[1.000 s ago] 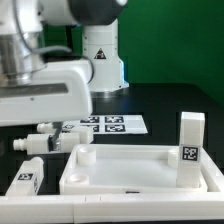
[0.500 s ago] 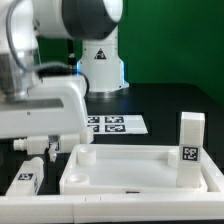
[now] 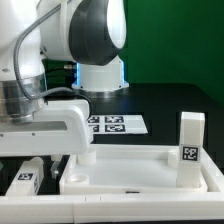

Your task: Assemble desk

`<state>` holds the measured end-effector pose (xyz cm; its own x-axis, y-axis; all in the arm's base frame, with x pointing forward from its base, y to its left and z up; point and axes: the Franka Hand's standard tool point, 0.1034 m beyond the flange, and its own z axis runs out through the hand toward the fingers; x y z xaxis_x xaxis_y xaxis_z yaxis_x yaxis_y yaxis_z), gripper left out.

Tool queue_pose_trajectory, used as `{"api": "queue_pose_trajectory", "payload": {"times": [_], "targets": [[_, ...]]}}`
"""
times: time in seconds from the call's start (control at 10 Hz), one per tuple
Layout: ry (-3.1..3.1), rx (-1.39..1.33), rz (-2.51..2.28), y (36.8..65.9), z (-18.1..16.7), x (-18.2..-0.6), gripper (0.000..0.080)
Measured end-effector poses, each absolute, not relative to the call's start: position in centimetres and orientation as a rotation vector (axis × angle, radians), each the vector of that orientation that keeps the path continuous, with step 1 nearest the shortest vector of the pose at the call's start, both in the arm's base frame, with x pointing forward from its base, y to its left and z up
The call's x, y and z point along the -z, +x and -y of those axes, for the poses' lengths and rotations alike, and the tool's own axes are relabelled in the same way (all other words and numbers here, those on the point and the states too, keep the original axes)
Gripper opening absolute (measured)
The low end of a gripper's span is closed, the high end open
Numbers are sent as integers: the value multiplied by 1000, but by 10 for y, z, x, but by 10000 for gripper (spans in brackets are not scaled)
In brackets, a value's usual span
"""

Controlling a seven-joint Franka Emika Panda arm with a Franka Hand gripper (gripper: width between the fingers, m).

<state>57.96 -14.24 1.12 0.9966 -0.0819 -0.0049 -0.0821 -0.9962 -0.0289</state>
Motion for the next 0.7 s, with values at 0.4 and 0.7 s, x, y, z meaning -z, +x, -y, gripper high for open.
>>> {"api": "queue_pose_trajectory", "payload": {"times": [0.4,0.7], "targets": [[-3110,-2,-131,580,143,-14,284],[-3062,7,-175,563,122,-61,284]]}}
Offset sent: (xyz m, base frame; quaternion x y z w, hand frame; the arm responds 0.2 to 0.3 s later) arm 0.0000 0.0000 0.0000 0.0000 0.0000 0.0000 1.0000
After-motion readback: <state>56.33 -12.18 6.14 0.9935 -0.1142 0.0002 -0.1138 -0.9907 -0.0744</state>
